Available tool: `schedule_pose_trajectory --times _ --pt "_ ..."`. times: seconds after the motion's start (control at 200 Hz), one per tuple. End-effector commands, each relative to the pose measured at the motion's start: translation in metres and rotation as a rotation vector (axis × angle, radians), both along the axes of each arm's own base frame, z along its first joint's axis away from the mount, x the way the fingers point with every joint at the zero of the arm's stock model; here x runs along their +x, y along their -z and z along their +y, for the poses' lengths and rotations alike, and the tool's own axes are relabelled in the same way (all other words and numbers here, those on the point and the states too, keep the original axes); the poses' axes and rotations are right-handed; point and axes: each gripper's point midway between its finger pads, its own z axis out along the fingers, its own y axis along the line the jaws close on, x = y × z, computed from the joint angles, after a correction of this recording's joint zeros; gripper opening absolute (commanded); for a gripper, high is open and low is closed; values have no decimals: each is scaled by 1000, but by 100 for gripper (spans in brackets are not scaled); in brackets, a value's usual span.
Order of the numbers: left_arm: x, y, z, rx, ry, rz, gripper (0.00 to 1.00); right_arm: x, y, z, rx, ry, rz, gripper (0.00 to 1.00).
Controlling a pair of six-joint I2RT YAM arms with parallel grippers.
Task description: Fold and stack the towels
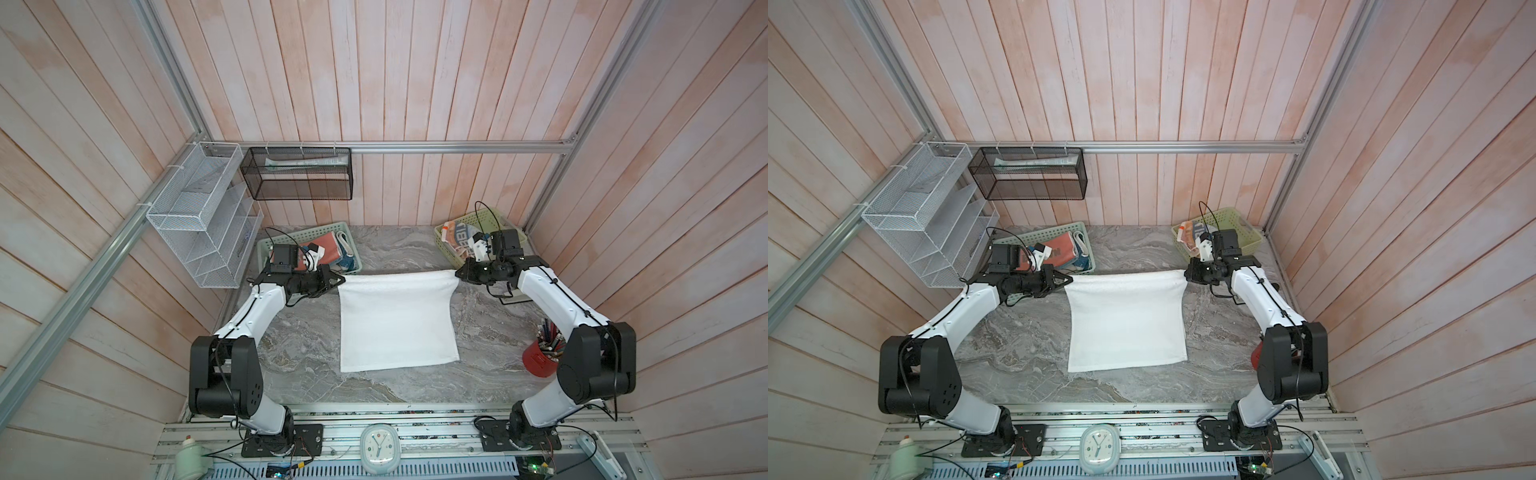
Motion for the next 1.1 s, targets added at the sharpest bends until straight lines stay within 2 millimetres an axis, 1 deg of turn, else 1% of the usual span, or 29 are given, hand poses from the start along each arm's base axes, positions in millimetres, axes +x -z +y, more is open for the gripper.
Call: schedule_pose_trajectory --times 0.0,0.045,0.095,0.115,0.225,0.34,0.475,0.575,0.67,0.75,0.77,0.85,0.885,0.94,0.98,1.015,1.075,1.095 --pt "3 -21 0 14 12 -97 0 2 -22 2 21 -30 -72 0" --pt "-2 -28 -1 18 15 -109 0 -3 -26 1 21 -29 -73 0" --pt "-9 -39 -2 31 17 -130 0 -10 -37 -1 18 -31 -87 0" --pt "-13 -42 -3 39 19 -134 0 -14 -44 -2 14 -27 -100 0" --pt "-37 -73 -4 85 18 -193 0 -39 -78 -14 -15 9 -163 0" --pt "-70 -102 -7 118 25 -232 0 -78 -113 -27 -34 53 -226 0" --pt "-112 -137 -4 118 10 -284 0 -126 -150 -38 -28 87 -292 0" --pt "-136 -161 -2 98 8 -325 0 -151 -181 -44 -19 109 -341 0" --pt "-146 -175 -2 94 11 -331 0 -162 -212 -53 -32 144 -400 0" --pt "-146 -184 0 106 8 -328 0 -163 -234 -56 -42 157 -428 0" --pt "-145 -186 1 112 3 -324 0 -161 -237 -57 -47 162 -426 0" --pt "-136 -185 1 130 -1 -287 0 -151 -240 -62 -76 191 -401 0" --pt "-132 -182 0 135 2 -260 0 -143 -237 -62 -90 197 -380 0" --pt "-118 -171 -2 144 15 -208 0 -130 -225 -61 -108 196 -341 0" --pt "-107 -162 -4 153 20 -176 0 -117 -212 -59 -118 191 -308 0" --pt "-95 -152 -5 160 25 -151 0 -104 -196 -57 -126 185 -274 0" --pt "-72 -133 -7 162 35 -102 0 -81 -168 -50 -129 166 -218 0" --pt "-64 -125 -7 160 39 -83 0 -71 -154 -47 -130 158 -189 0"
